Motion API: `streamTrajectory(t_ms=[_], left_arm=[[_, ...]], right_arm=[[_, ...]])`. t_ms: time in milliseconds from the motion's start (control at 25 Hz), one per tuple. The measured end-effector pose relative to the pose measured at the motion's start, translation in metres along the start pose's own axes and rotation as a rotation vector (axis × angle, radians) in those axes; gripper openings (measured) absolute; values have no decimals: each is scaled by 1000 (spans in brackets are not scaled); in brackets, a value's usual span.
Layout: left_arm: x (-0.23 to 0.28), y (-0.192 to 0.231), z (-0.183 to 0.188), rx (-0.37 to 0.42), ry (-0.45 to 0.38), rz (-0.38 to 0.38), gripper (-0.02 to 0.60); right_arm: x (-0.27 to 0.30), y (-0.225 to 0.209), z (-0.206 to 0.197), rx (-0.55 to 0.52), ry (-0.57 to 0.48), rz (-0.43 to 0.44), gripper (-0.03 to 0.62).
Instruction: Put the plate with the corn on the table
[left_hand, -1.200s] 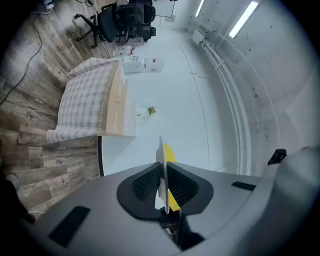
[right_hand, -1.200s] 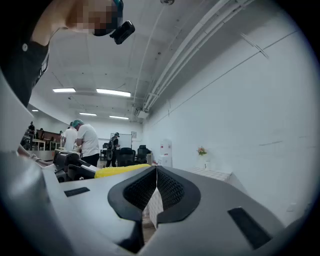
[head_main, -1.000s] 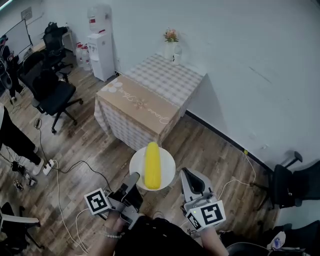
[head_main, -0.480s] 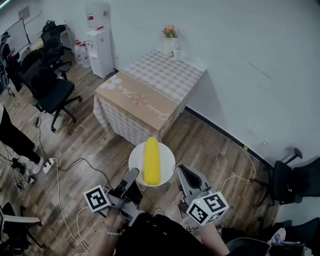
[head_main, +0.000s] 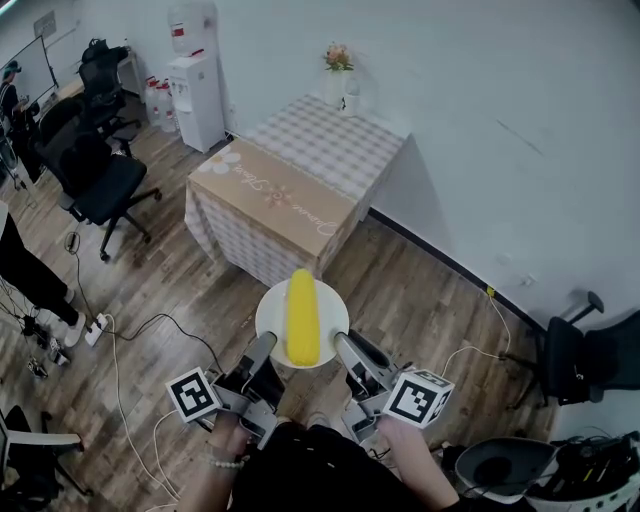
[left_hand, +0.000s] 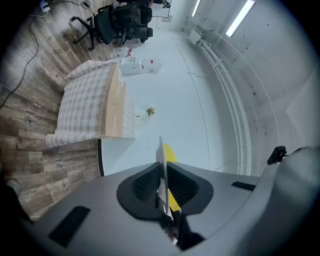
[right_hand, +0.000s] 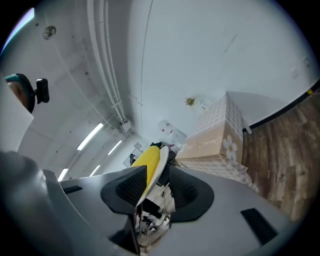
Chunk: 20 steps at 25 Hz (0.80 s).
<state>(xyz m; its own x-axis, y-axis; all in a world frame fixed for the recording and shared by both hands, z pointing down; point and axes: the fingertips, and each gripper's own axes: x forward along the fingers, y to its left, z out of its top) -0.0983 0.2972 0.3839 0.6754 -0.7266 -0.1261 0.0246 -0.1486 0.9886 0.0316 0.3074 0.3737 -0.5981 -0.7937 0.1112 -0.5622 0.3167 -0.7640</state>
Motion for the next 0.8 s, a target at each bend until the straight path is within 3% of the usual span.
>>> streamTrajectory(t_ms=[160, 320, 440, 800], left_arm=[[2, 0, -2, 1, 8, 1, 38], [4, 1, -2, 2, 18, 7, 38], [4, 3, 1, 7, 25, 9, 37], [-7, 3, 9, 5, 54, 26, 37]], right_arm=[[4, 2, -5, 80, 5, 26, 148], [9, 3, -7, 104, -10, 32, 97], [15, 8, -7, 127, -28, 64, 97], [18, 17, -17, 129, -62, 46, 97]])
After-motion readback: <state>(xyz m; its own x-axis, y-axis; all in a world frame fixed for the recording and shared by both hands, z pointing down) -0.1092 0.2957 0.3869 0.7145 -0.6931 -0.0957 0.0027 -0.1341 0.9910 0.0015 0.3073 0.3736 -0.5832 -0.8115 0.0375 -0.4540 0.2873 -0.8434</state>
